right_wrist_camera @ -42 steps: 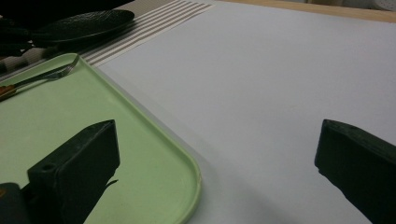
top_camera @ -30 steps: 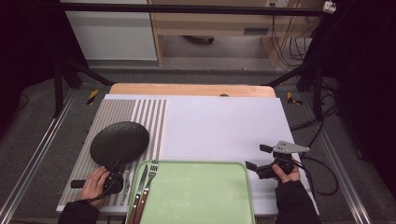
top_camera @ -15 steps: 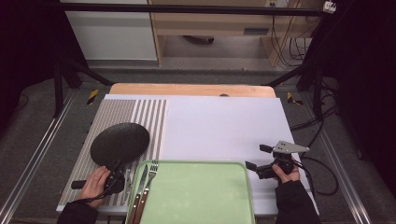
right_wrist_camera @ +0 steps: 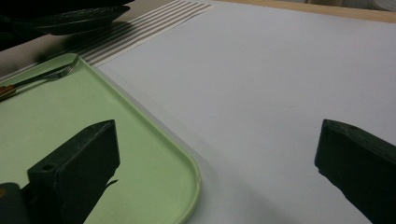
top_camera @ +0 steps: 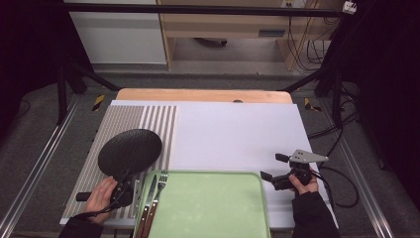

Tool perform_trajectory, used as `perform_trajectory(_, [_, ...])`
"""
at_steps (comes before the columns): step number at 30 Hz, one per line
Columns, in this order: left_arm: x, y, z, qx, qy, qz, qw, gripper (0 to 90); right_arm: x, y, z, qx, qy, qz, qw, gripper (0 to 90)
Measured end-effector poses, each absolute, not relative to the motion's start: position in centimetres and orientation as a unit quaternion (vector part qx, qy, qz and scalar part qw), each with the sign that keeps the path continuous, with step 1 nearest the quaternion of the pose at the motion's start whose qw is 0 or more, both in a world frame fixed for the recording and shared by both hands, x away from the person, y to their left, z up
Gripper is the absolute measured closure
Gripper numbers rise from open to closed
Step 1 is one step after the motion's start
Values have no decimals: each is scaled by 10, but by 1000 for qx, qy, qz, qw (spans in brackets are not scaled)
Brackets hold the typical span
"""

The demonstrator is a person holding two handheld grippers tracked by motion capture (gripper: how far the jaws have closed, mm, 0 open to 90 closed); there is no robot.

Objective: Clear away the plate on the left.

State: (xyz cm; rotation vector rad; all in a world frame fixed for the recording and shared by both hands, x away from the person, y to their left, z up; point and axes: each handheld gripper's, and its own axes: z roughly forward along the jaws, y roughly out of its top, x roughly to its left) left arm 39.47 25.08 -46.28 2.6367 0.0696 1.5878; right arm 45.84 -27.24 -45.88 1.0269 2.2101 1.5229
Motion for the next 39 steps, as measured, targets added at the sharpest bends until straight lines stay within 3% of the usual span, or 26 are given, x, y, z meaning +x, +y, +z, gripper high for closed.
perform_trajectory(39, [353, 200, -432, 848, -19, 520, 99, 838, 458, -273, -458, 355, 762, 525, 135, 3])
